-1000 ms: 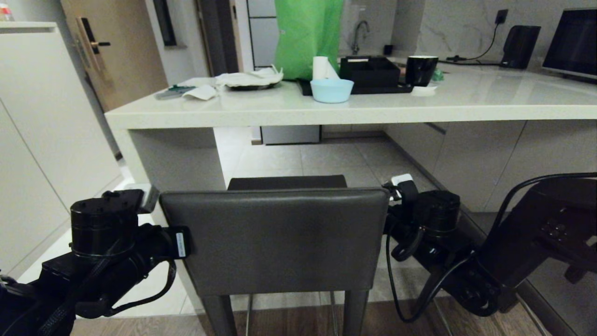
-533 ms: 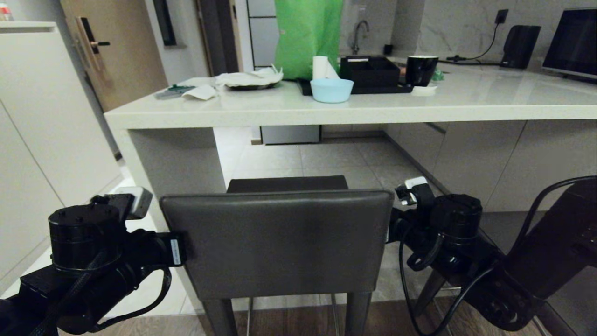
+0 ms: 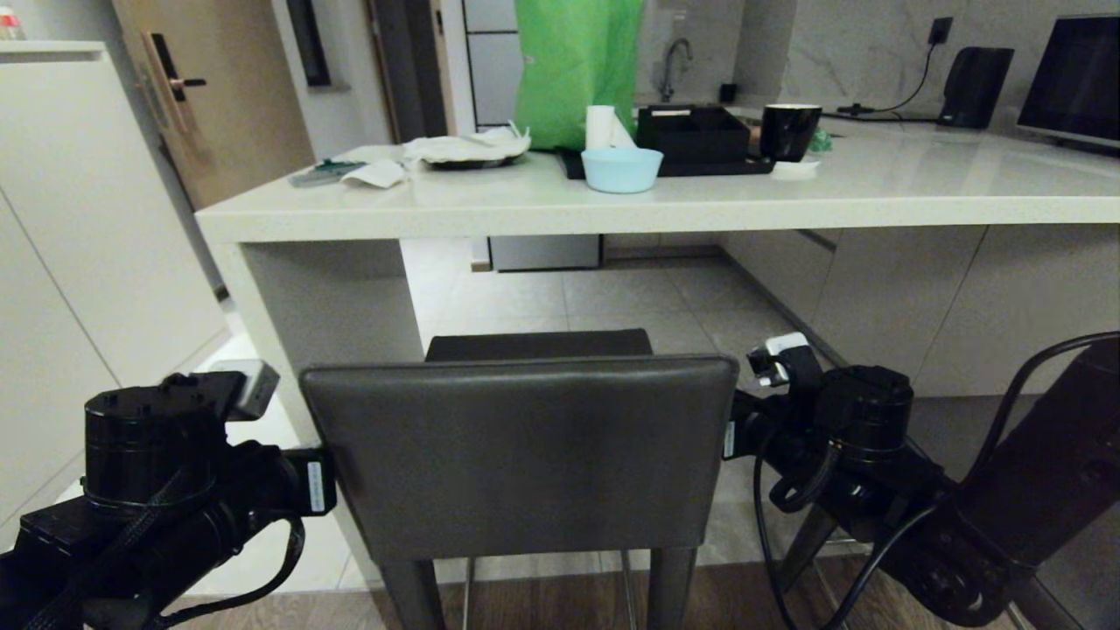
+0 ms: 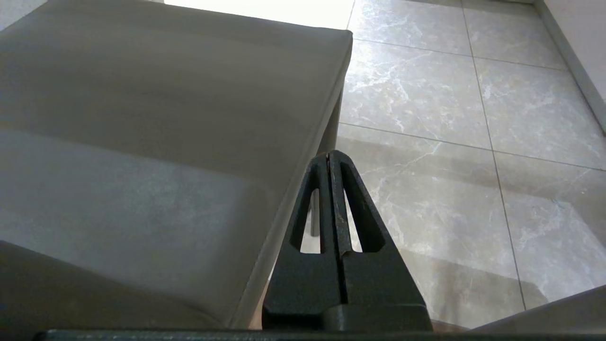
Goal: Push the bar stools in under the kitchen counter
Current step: Push the gray chair back under the dining table
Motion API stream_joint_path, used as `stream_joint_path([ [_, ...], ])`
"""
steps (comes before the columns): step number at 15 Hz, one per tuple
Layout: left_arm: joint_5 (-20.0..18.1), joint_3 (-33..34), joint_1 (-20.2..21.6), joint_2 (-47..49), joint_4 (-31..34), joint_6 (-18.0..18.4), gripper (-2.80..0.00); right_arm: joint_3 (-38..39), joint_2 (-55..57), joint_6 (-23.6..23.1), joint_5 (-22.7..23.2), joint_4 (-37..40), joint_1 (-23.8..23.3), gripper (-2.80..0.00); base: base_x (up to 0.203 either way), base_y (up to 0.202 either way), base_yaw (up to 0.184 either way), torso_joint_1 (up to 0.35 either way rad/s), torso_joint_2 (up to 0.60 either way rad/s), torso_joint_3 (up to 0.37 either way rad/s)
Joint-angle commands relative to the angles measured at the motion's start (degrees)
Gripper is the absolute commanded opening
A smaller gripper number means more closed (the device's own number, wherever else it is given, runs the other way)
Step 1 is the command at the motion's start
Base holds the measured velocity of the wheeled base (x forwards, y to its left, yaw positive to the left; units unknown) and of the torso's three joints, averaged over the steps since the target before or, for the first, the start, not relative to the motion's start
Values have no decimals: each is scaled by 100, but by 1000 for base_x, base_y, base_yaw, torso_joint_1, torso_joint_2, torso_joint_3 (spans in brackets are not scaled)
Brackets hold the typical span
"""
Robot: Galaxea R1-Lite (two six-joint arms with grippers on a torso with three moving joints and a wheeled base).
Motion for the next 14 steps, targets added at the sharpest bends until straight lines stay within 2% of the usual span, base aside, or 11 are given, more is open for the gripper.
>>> stream_joint_path([
  [1, 12, 134, 27, -27, -28, -27, -280, 12, 3, -4, -9, -45, 3, -280, 0, 0, 0, 0, 0, 0],
  [3, -19, 319, -18, 58, -35, -70, -280, 64, 3, -4, -9, -45, 8, -280, 0, 0, 0, 0, 0, 0],
  [6, -72, 248, -10, 153, -35, -129, -280, 91, 3, -18, -9, -45, 84, -280, 0, 0, 0, 0, 0, 0],
  [14, -136, -521, -10, 596, -9, -94, -280, 32, 71, -36, -18, -45, 307, -280, 0, 0, 0, 0, 0, 0],
])
